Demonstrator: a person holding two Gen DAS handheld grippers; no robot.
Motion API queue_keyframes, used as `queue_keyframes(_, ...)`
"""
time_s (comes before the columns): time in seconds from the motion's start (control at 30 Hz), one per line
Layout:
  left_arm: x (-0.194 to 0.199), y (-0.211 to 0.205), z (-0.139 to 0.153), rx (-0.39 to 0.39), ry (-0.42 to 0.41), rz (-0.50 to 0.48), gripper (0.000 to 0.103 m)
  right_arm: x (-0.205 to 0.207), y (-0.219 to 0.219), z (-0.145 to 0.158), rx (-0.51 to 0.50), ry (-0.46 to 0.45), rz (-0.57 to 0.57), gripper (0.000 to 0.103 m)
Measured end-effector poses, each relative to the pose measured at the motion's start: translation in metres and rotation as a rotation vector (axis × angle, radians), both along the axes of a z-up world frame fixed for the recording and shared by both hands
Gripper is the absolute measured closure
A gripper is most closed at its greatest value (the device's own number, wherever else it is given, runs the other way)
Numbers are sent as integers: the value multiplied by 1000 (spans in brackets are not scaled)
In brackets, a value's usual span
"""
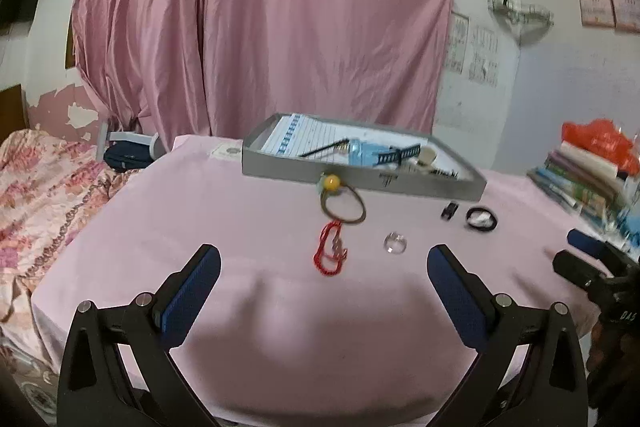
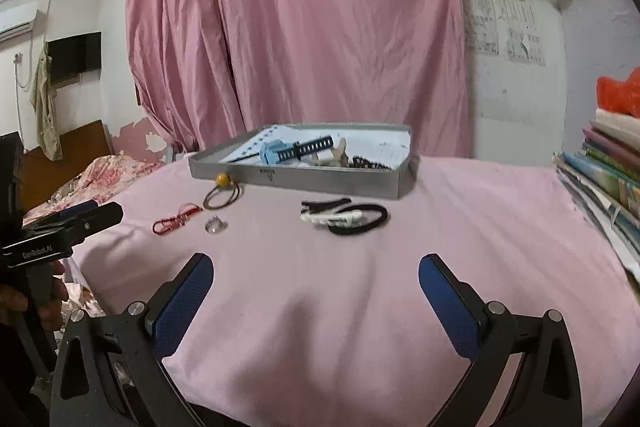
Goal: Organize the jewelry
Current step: 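Lift both tools away from the tray toward the remaining jewelry, then grasp the red string bracelet with the left tool while the right tool grasps the white hair clip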
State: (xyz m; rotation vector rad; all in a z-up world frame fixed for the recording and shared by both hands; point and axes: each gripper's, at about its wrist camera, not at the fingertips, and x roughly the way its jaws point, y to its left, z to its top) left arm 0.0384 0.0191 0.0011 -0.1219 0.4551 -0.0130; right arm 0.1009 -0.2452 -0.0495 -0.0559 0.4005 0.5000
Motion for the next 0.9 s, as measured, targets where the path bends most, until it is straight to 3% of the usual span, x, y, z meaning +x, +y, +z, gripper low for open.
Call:
queue_keyframes(0.27, 25, 6, -17, -4, 141, -1, 2, 11, -3, -10, -13, 55, -2, 0)
queue_keyframes(0.5, 53, 11, -21, 9, 270, -20, 2, 36, 3, -10, -112, 153, 84, 0)
queue_keyframes(0.6, 64, 12, -21, 30, 299, -33, 2, 48, 6, -3, -158, 181, 123, 0)
queue_keyframes(0.77, 75, 10, -19, 55, 309, -66, 3, 70, 11, 7, -137, 251, 206, 0)
queue_keyframes(0.87, 77, 7, -18, 66, 311, -89, 12, 84, 18, 9, -150, 279, 234, 0)
queue_keyframes(0.9, 79, 5, -19, 78, 319, -95, 19, 88, 21, 9, -156, 286, 244, 0)
